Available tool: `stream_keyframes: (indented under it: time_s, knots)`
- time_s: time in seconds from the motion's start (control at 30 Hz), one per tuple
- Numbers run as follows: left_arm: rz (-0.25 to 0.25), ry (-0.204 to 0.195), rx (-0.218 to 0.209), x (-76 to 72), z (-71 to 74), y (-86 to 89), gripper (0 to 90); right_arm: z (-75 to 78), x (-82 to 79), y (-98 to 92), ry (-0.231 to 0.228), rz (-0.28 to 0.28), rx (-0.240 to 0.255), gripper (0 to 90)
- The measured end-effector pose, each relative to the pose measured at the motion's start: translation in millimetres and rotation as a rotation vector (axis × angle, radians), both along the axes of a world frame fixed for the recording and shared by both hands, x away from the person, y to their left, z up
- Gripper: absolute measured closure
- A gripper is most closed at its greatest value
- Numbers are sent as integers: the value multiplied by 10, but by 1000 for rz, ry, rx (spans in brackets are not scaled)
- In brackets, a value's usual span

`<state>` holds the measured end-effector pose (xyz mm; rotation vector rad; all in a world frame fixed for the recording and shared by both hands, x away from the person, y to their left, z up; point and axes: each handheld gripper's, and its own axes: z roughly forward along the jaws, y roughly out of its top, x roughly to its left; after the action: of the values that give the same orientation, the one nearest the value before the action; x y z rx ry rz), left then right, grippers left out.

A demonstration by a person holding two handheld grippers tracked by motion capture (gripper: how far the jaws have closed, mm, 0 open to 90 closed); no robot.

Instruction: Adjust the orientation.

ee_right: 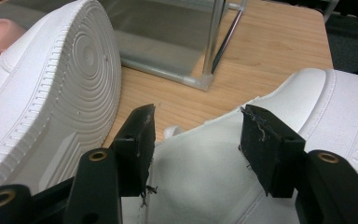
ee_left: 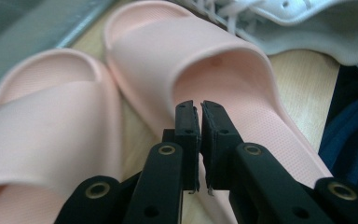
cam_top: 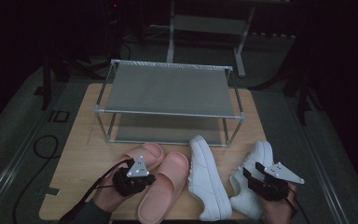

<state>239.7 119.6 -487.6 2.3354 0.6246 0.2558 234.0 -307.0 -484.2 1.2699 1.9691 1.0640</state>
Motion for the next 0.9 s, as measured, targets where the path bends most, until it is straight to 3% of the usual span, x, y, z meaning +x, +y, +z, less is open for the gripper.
stream_keyframes:
  time_s: [0.17,0.43,0.77,0.9]
  knots:
    - [-44,19,11,-3,-130,-134,863,-1,-1,0,0,0,0,442]
    - [-40,40,-8,25,-234,-237,882,-1,0,3,-2,0,-5,442]
    - [-48,47,46,29,-324,-281,894,-1,1,6,-1,0,-7,443]
    - [-50,59,46,26,-316,-273,897,-2,1,5,-1,1,-6,442]
